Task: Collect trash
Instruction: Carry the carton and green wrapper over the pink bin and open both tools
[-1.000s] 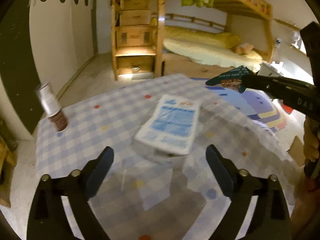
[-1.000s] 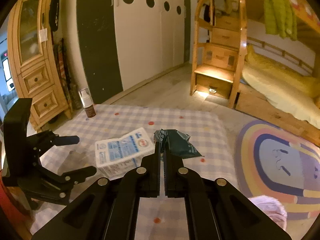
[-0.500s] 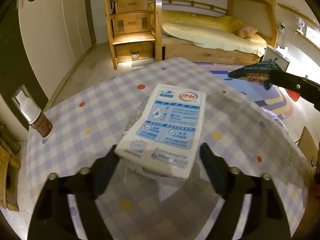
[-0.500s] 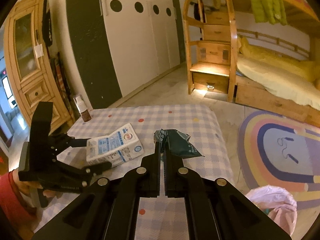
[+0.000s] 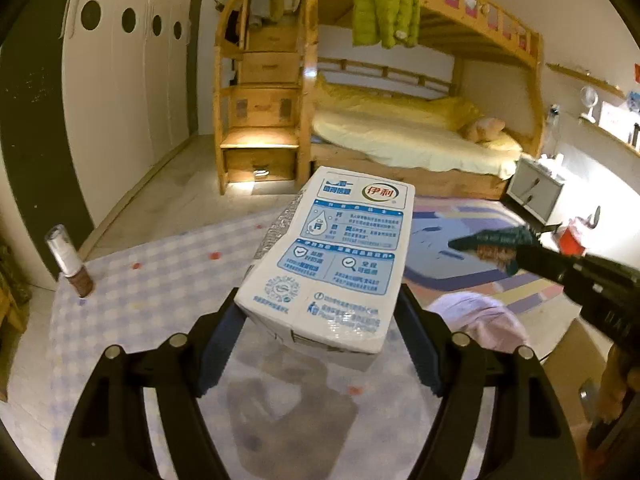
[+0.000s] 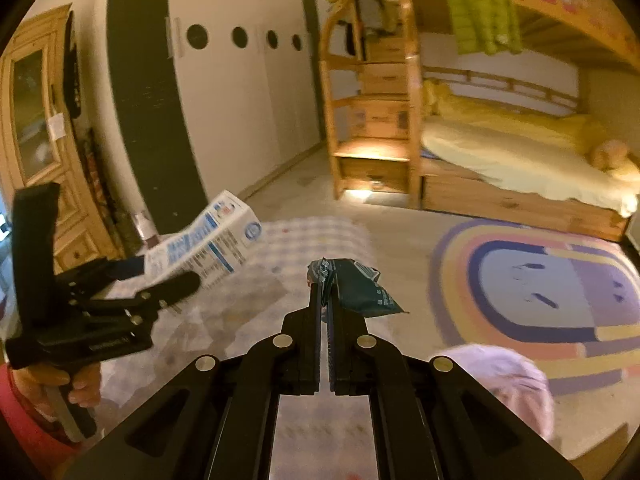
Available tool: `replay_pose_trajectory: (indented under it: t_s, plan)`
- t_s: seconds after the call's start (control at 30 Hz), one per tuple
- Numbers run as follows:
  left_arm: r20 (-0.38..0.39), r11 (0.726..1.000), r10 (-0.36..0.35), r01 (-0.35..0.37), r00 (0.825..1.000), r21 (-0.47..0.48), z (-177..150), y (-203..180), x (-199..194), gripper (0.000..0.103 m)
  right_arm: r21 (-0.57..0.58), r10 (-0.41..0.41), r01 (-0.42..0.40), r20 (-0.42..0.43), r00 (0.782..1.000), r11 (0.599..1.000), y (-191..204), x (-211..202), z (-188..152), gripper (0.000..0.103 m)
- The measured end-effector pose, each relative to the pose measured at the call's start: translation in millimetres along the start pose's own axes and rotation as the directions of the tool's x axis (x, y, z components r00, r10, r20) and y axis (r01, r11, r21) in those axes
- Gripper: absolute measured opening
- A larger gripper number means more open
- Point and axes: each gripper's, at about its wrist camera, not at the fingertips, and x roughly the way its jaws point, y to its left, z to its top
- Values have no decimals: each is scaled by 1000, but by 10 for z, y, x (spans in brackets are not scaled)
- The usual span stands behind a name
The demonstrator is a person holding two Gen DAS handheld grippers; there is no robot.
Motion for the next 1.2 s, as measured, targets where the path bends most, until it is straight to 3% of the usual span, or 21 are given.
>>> replay_pose_trajectory:
  t_s: [0.3,0.6,0.7,0.73,0.9,1.07,1.13,1.2]
  plan:
    - [-35,993,-102,103,994,50,-116,-946,203,73,43,-140,143,-71,988,989,-654,-358,-415,3]
    - [-102,981,-160,170,982,94,-193,-1468,600,73,97,-184,203,-178,967,974,-1287,-155,-653,9]
    - [-114,981,-160,171,980,96,-202,-1569,686,73,124,-180,205,-187,966,971,-1405,-115,-715,30]
    - [-116,980,-162,173,980,94,-199,-1598,707,73,139,-180,206,-180,967,969,-1458,-122,-723,35]
    - [-134,976,-185,197,974,88,-217,-1721,824,74,173,-195,219,-144,970,960,-1572,-225,-763,35]
    - [-147,965,-202,222,968,141,-281,-1977,917,75,250,-212,229,-95,973,941,-1760,-477,-786,35]
    - [-138,960,-215,235,967,152,-294,-2073,941,78,270,-221,235,-82,972,934,-1834,-561,-778,36]
    - [-125,959,-214,233,969,160,-311,-2116,941,87,298,-226,236,-66,972,925,-1900,-662,-772,37]
